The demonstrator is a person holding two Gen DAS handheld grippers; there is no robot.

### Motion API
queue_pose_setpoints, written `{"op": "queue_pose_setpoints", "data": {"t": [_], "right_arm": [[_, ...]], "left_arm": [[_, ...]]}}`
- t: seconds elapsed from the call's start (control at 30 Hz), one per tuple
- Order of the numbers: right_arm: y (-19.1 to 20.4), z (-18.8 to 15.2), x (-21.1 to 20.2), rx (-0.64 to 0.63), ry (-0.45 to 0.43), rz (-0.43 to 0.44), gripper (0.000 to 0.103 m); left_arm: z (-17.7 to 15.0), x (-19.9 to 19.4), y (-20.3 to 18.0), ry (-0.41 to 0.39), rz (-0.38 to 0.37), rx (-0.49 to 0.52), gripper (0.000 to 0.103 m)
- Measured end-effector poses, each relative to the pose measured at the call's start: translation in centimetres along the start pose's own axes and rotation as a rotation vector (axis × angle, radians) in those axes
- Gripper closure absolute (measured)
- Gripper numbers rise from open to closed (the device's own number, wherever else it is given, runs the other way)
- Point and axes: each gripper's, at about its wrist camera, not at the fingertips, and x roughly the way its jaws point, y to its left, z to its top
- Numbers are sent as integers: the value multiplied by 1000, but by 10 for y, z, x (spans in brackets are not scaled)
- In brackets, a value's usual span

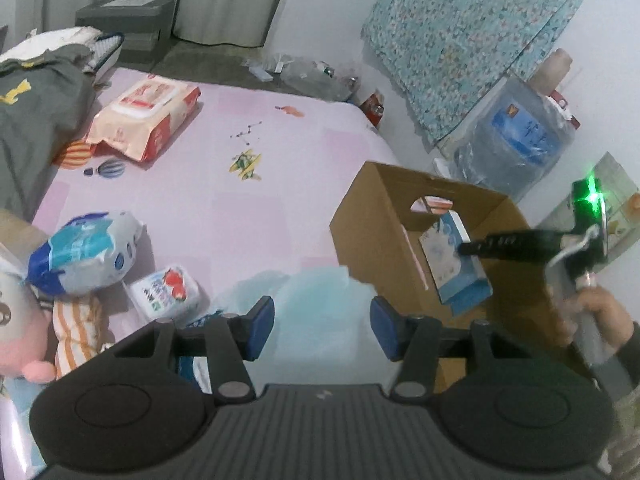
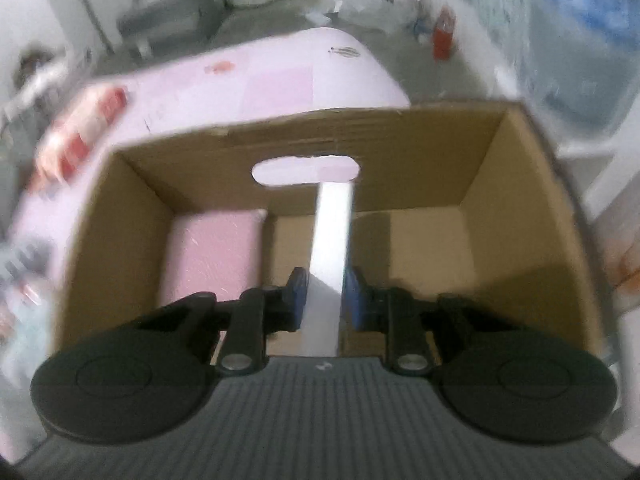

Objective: Organize soft objects
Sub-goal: 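Carry the blue-white box into the cardboard box beside the pink pad and release, then move the right tool back to the pile toward the blue packet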

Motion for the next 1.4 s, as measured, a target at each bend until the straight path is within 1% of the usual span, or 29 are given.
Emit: {"op": "queue_pose_setpoints", "data": {"t": [0.1,0.13,0.17,0.2,0.23,0.27,0.3,0.33,0.47,0.63,0.73,0.77,0.8,0.83,0.87,0.9,0.93,1.23,1.37,1.4], "right_arm": [[-21,2,-7,134,-24,191,84],[-26,2,-8,156,-21,236,84],[-30,2,-9,181,-22,249,84],[-31,2,-10,188,-20,210,82],[-31,2,-11,177,-13,142,80],[-31,0,-12,167,-12,100,79],[-32,-3,-15,163,-16,82,75],[-32,-6,-17,163,-17,79,72],[-32,-19,-22,133,-12,62,67],[-20,-40,-4,54,43,21,51],[-16,-44,11,19,74,-6,51],[-15,-46,15,17,85,-6,52],[-13,-47,18,7,77,-10,54],[-10,-47,17,-9,67,-13,63],[-9,-47,17,-11,69,-3,68],[-10,-47,16,-2,71,12,70],[-9,-47,16,6,70,21,70],[-6,-48,15,-11,40,16,68],[-9,-51,5,-4,17,6,67],[-9,-51,0,2,9,8,65]], "left_arm": [[-3,0,6,1,-5,-4,50],[-4,-1,7,0,-6,-6,50],[-4,-1,7,-1,-6,-7,50],[-4,-1,7,-2,-7,-7,50],[-4,-2,7,-4,-7,-4,50],[-6,-2,7,-7,-6,0,50],[-7,-3,6,-10,-5,5,50],[-8,-4,5,-13,-5,12,50],[-12,-6,3,-19,-8,19,49],[-21,-10,2,-28,-11,35,47],[-27,-11,2,-24,-8,37,47],[-28,-11,3,-22,-6,34,47],[-30,-11,4,-20,-5,31,47],[-31,-11,5,-19,-4,29,47],[-32,-12,5,-19,-3,26,47],[-33,-12,6,-19,-2,25,47],[-34,-13,6,-20,-1,24,47],[-40,-16,13,-29,30,20,46],[-43,-25,18,-57,51,26,42],[-44,-28,20,-66,55,28,41]]}}
